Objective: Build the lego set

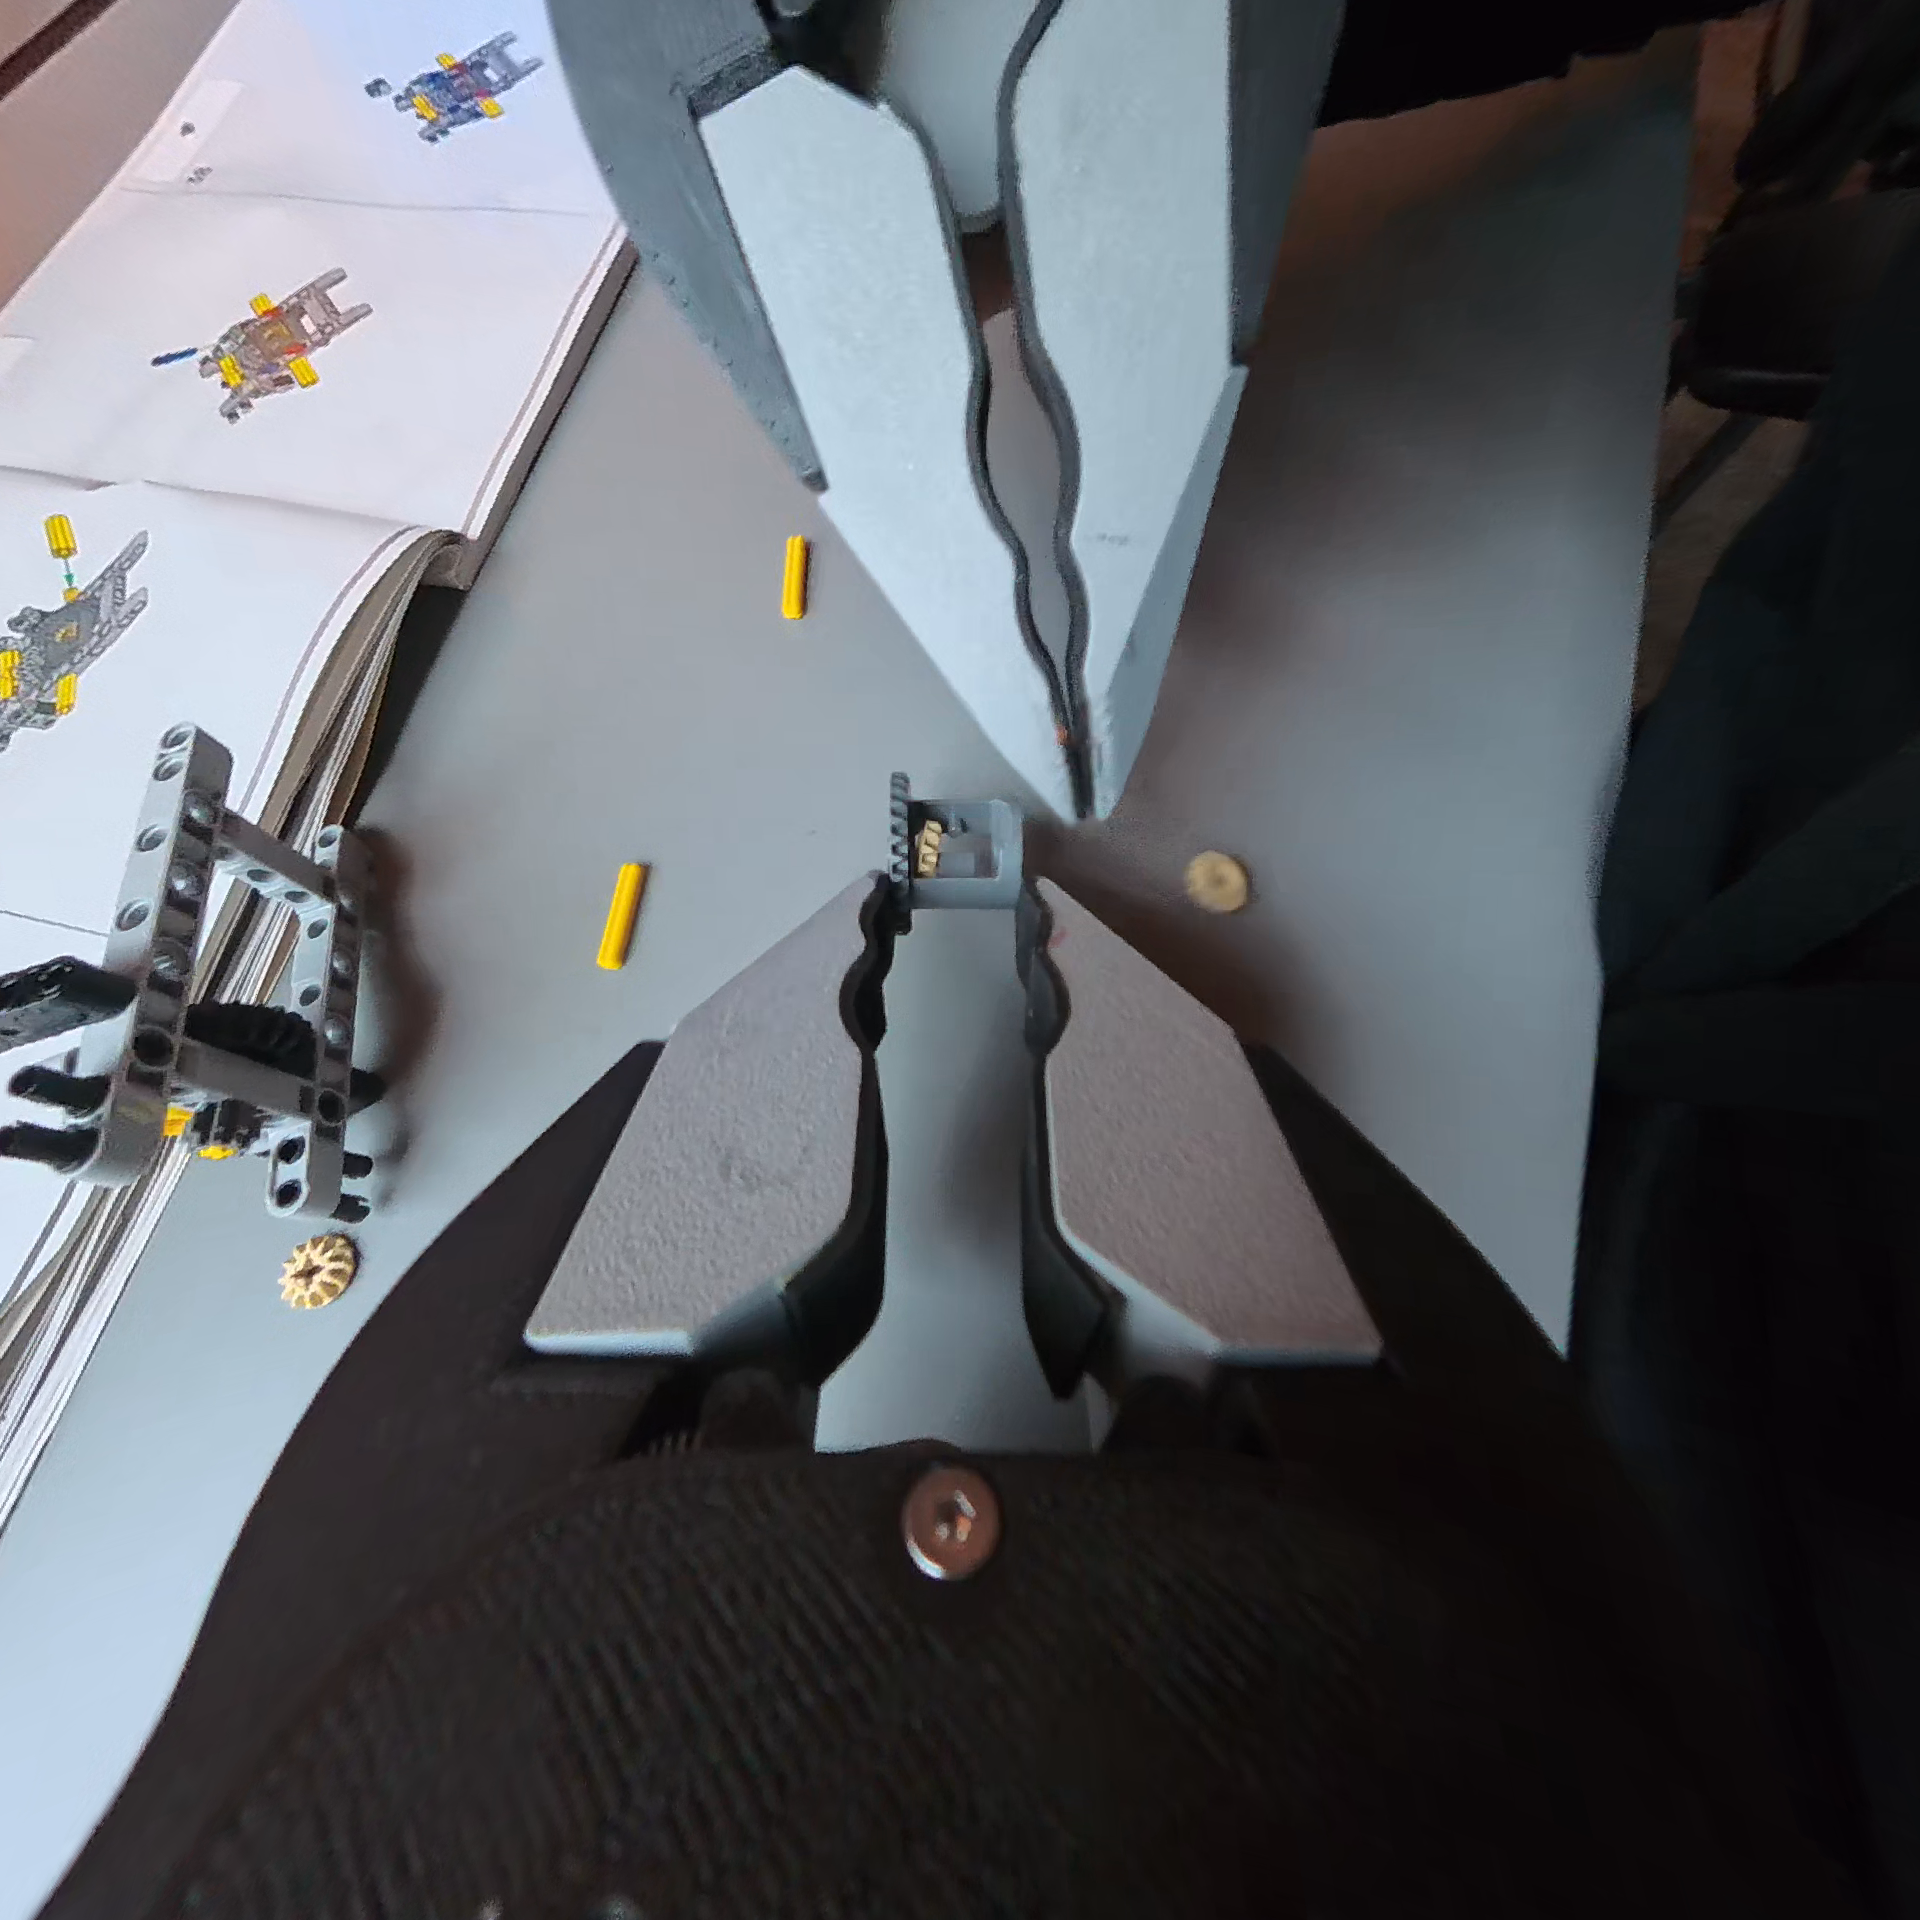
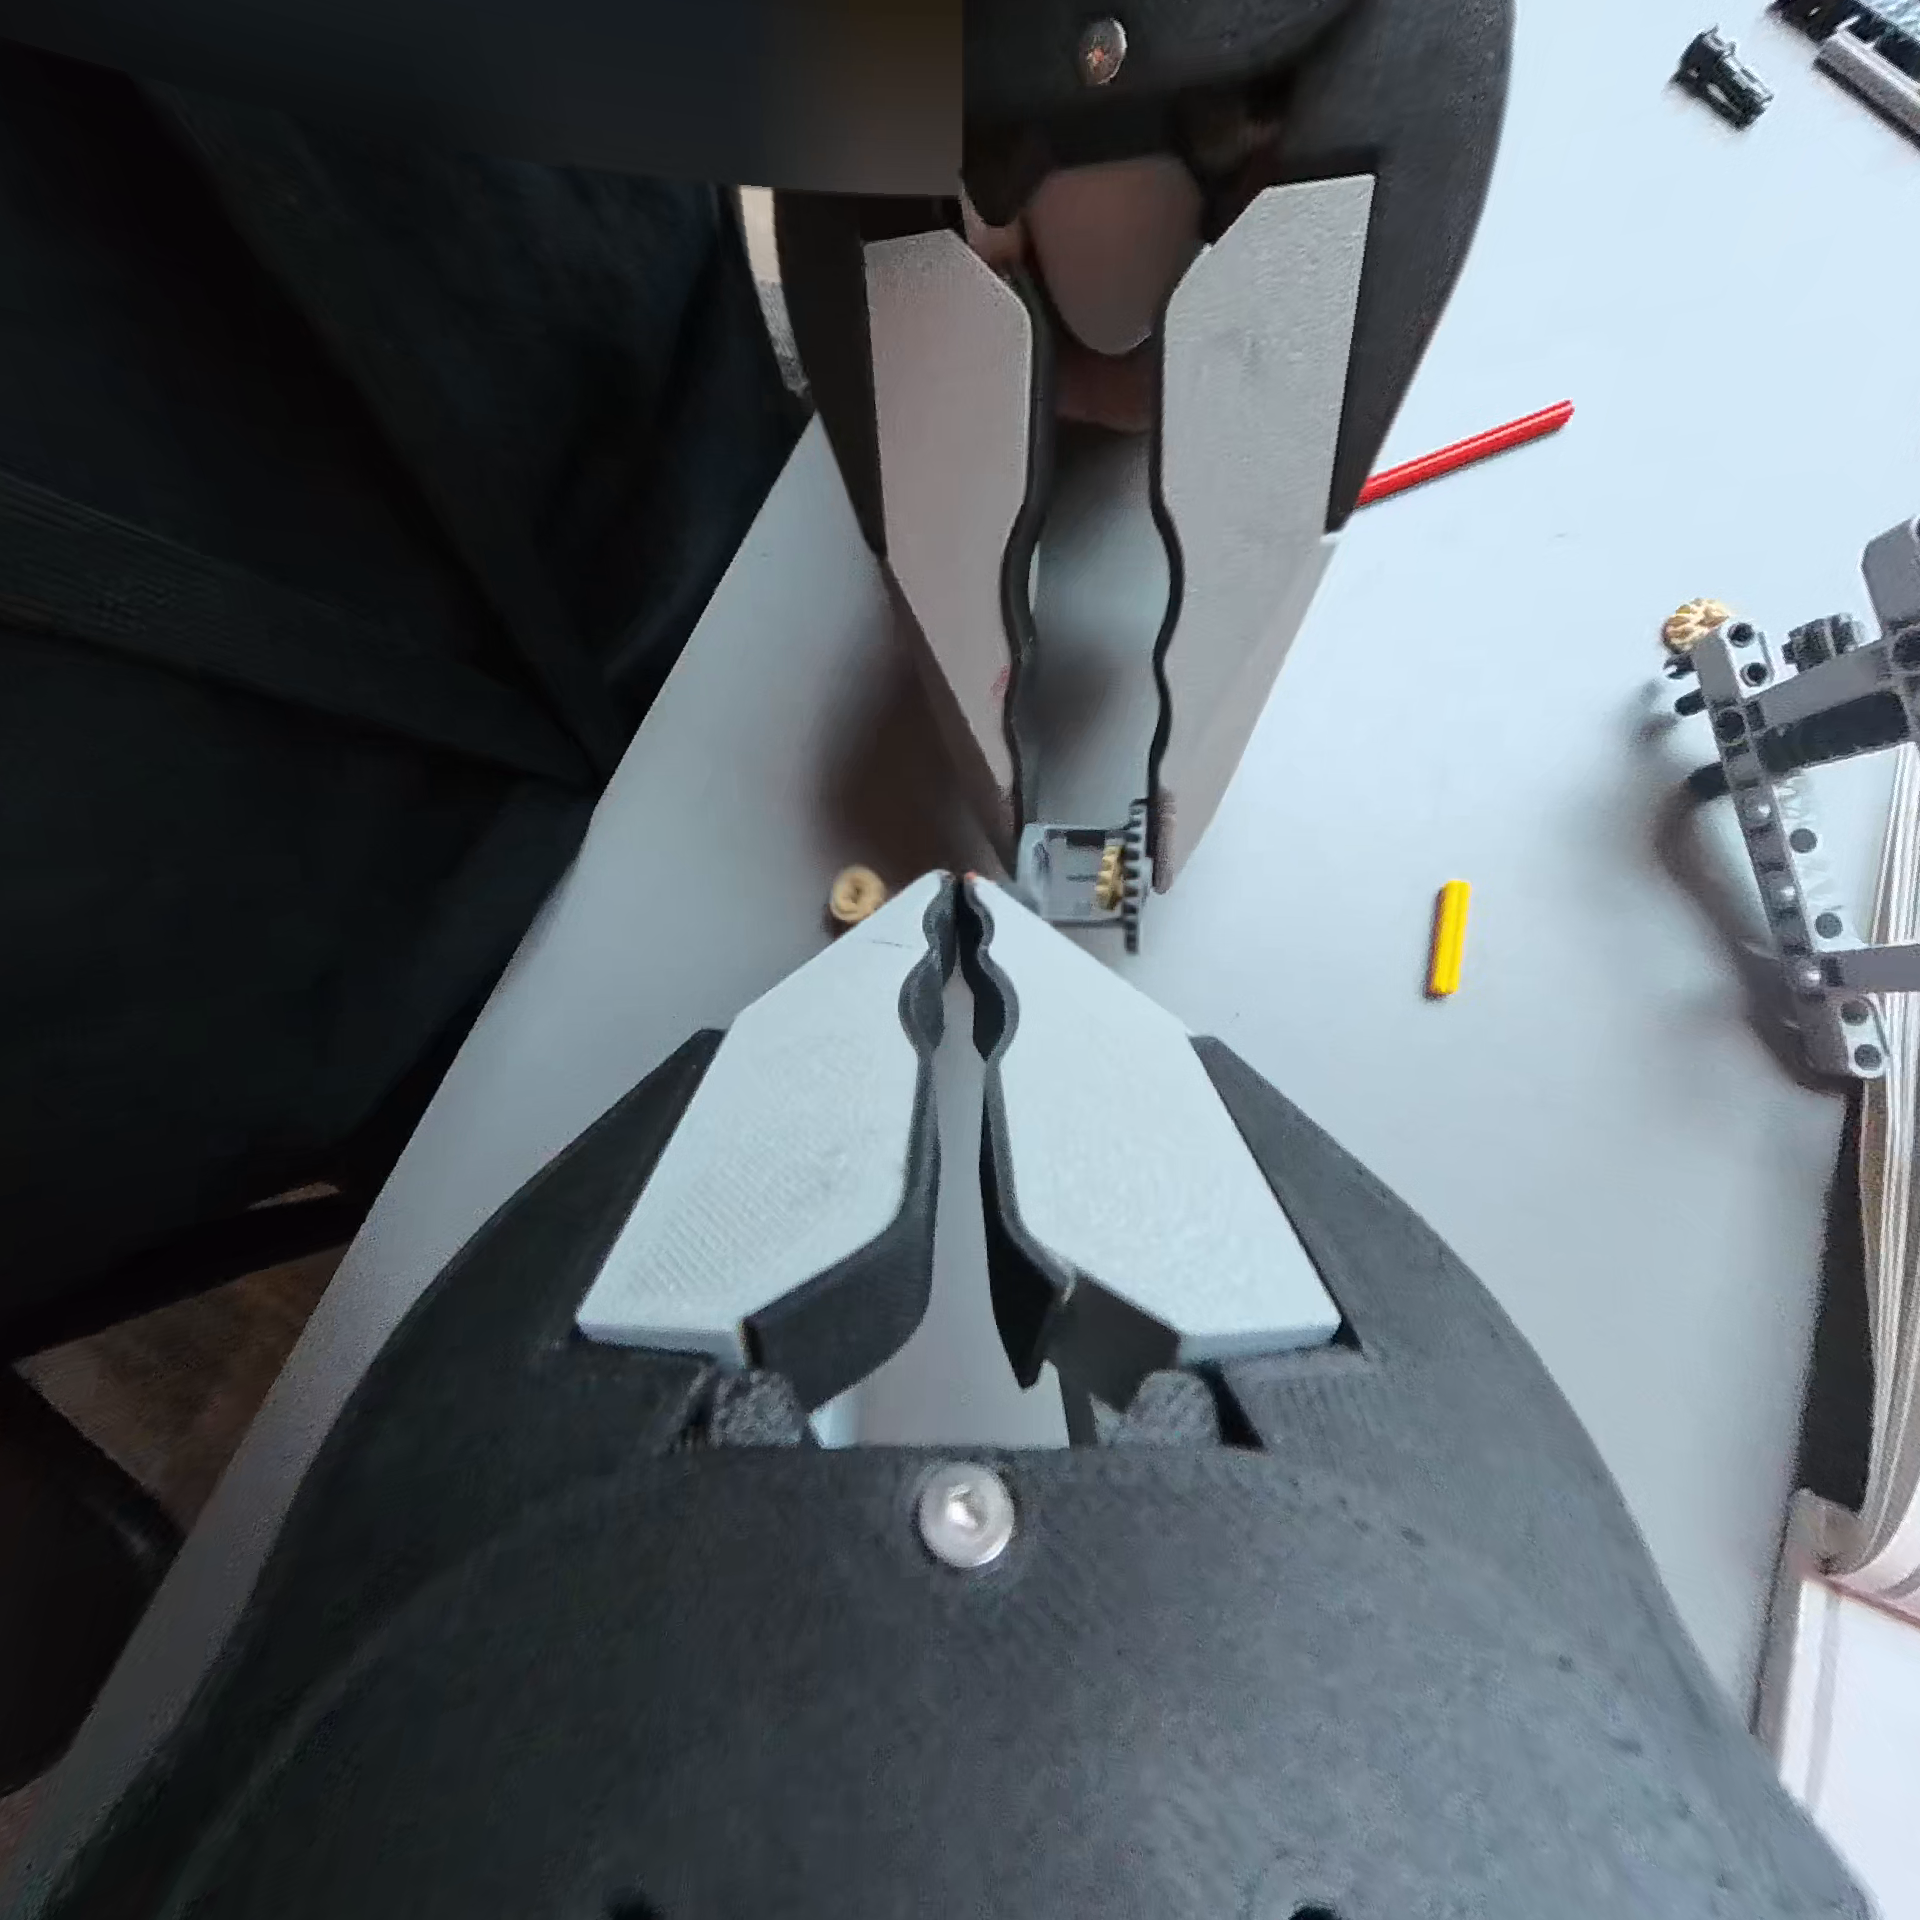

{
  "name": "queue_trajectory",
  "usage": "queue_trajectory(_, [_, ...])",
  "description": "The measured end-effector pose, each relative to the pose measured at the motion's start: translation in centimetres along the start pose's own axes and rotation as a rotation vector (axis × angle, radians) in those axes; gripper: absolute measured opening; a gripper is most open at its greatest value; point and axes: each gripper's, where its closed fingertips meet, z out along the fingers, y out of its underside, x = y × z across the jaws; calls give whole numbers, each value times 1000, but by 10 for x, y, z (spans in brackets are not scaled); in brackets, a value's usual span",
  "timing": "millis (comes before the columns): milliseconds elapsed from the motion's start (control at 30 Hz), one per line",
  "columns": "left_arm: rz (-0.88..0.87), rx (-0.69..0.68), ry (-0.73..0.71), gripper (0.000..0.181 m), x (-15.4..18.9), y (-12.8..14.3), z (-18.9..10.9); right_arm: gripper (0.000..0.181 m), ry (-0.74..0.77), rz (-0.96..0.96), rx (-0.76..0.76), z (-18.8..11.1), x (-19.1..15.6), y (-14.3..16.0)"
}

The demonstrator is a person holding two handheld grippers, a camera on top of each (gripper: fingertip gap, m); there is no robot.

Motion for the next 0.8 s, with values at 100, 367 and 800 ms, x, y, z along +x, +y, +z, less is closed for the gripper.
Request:
queue_trajectory(100, [29, -23, -33, 20, -7, 5, 0, 0, 53, 28, 33, -9, 6, 2])
queue_trajectory(367, [16, -13, -16, 20, -7, 5, -3, 16, 168, -38, 49, 0, -29, 8])
queue_trajectory(800, [-16, -63, 49, 20, 0, 14, -2, 9, 252, -172, -91, 28, -34, 10])
